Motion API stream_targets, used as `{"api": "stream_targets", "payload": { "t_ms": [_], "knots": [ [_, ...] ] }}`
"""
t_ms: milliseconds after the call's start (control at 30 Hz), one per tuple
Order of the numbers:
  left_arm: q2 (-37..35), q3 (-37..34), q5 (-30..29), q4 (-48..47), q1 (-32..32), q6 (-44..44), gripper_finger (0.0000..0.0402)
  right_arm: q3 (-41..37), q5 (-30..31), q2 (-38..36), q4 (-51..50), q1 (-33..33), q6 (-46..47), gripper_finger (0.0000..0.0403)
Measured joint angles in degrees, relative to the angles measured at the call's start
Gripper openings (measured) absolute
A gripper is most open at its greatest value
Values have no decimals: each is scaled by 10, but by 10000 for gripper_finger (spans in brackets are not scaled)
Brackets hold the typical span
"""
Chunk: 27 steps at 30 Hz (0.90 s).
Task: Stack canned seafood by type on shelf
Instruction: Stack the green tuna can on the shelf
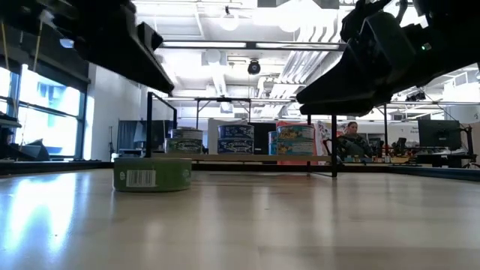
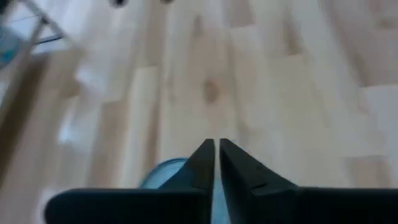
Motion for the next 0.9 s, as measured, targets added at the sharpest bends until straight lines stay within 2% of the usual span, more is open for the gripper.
{"api": "stream_targets", "payload": {
  "t_ms": [100,233,333,433,600,667,767,900],
  "knots": [
    [28,1,18,8,-4,-9,50,0,1,0,-2,0,-2,252],
    [85,0,-3,31,4,-20,112,0,1,0,-6,0,-2,252],
    [125,3,0,29,13,-31,134,0,-9,0,-8,0,-4,252],
    [145,17,-12,26,19,-49,115,0,-50,0,1,0,-30,252],
    [153,36,-16,-7,22,-44,20,0,-142,0,53,0,-90,252],
    [151,42,-10,-15,22,-43,10,0,-179,0,64,0,-132,252],
    [142,43,-8,-21,18,-40,6,0,-184,0,64,0,-185,252],
    [109,29,-32,-6,9,-41,2,1,-149,0,62,-5,-239,252]
  ]
}}
